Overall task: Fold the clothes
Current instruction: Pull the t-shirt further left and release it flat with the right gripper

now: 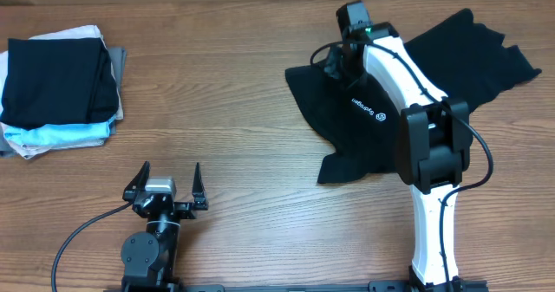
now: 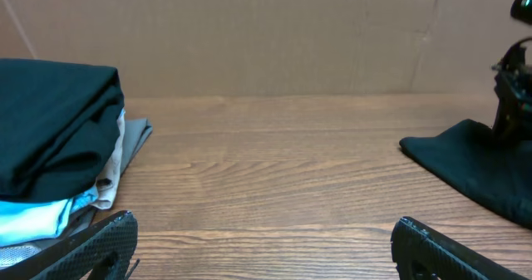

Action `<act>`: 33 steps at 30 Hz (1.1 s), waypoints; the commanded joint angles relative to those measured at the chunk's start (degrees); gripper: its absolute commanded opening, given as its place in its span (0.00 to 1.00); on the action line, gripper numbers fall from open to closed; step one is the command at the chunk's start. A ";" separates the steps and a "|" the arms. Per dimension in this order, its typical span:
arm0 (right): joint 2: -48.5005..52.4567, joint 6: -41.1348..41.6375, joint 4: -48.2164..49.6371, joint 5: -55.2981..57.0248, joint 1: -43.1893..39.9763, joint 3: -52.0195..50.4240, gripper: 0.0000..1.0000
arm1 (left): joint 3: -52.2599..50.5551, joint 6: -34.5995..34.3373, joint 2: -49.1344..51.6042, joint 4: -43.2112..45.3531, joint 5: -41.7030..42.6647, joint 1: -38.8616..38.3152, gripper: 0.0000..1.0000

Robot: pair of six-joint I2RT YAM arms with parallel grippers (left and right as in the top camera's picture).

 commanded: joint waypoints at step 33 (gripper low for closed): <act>11.89 3.45 33.55 -8.24 2.27 -8.83 0.04 | -0.22 1.07 -0.57 0.24 -0.74 -0.42 1.00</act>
